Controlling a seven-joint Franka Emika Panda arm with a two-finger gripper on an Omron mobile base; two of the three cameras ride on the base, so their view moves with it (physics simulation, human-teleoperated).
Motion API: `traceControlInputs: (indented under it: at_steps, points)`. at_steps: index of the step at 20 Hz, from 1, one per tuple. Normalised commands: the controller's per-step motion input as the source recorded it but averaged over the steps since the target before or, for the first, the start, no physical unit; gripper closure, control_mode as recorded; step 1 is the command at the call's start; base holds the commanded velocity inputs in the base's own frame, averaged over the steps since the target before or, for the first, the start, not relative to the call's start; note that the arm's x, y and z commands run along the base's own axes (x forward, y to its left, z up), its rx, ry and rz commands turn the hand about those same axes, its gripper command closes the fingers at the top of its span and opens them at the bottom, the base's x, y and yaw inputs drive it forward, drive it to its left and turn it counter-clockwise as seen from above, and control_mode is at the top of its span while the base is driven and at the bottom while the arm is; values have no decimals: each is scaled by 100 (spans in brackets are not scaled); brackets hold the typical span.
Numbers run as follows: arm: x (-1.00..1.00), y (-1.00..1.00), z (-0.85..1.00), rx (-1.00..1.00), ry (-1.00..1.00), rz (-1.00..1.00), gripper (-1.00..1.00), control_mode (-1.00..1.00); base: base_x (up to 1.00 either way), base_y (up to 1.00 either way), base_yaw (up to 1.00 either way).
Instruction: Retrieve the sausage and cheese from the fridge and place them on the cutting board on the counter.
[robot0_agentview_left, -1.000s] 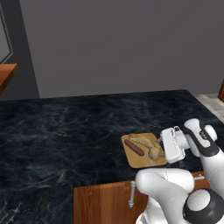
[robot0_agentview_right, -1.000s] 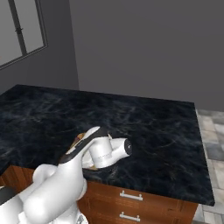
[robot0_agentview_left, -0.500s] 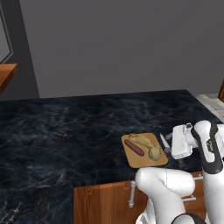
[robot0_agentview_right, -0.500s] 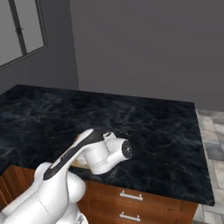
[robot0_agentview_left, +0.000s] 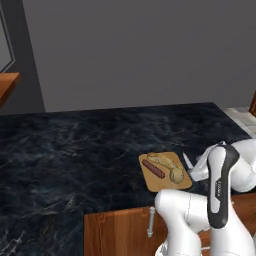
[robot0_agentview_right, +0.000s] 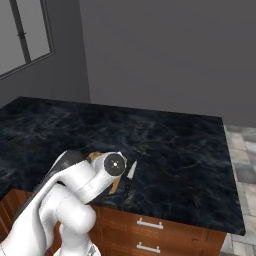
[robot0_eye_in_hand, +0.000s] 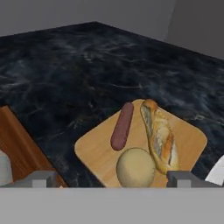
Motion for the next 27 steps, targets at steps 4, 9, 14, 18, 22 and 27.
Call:
traceControlInputs:
  at_steps: [4, 9, 14, 18, 22, 27]
  points:
    - [-35, -3, 42, -5, 43, -9, -100, -100, 0, 0, 0]
    - [-60, -7, 25, 3, 15, -23, -100, -100, 0, 0, 0]
    - [-70, -6, 25, 3, 2, -23, -100, -100, 0, 0, 0]
    - [-76, 0, 6, 7, -19, -28, -100, -100, 0, 0, 0]
    - [-76, 0, 0, 3, -34, -20, -100, -100, 0, 0, 0]
    - [-68, 6, 6, -3, -29, -21, -100, -100, 0, 0, 0]
